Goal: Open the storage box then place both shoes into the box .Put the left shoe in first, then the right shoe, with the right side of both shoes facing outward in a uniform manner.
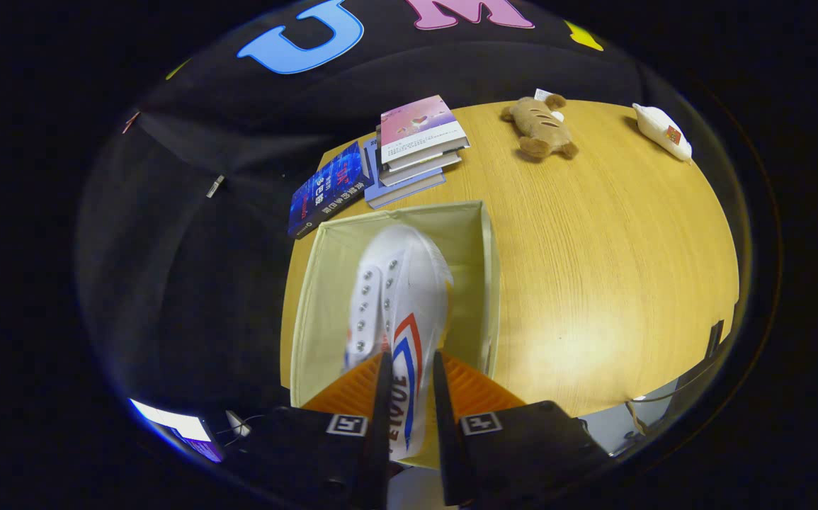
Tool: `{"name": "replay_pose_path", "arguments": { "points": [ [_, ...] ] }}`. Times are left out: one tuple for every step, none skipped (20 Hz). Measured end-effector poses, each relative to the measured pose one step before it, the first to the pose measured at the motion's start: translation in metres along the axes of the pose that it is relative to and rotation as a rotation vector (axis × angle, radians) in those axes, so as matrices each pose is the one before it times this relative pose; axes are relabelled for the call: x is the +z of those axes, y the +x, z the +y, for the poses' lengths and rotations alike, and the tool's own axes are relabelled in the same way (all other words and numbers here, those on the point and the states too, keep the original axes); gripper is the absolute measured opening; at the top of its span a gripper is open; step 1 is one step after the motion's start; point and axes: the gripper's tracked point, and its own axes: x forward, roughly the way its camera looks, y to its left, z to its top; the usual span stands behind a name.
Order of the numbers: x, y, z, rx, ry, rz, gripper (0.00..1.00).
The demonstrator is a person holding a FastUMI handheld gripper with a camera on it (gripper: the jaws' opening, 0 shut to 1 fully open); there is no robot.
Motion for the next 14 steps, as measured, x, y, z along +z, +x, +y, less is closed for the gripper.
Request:
{"name": "replay_pose_path", "arguments": {
  "points": [
    [0.00757,-0.00554,0.00701,0.01983,0.00474,-0.02095,0.41],
    [0.00635,-0.00457,0.00119,0.00525,-0.01043,-0.02072,0.54],
    [0.00565,-0.00554,-0.00077,-0.00176,-0.01959,-0.02015,0.67],
    [0.00414,-0.00524,-0.00245,-0.00371,-0.02149,-0.01696,0.80],
    [0.00369,-0.00675,-0.00367,-0.00443,-0.01779,-0.01757,0.88],
    [0.00277,-0.00613,-0.00492,0.00006,-0.01343,-0.02072,0.90],
    [0.00450,-0.00947,-0.00454,-0.00293,-0.00982,-0.02031,0.98],
    [0.00508,-0.00713,-0.00797,-0.00506,-0.00982,-0.02503,0.98],
    [0.00609,-0.00838,-0.00900,-0.00584,-0.01057,-0.02481,0.98],
    [0.00612,-0.00859,-0.00880,-0.00454,-0.01305,-0.02456,0.99],
    [0.00782,-0.00823,-0.01031,-0.00255,-0.01396,-0.02639,0.99],
    [0.00854,-0.00893,-0.00971,-0.00110,-0.01903,-0.02705,0.99],
    [0.00904,-0.00988,-0.01002,0.00050,-0.02199,-0.02820,0.99],
    [0.00612,-0.01065,-0.00634,0.00224,-0.02636,-0.03114,0.99]
  ]
}}
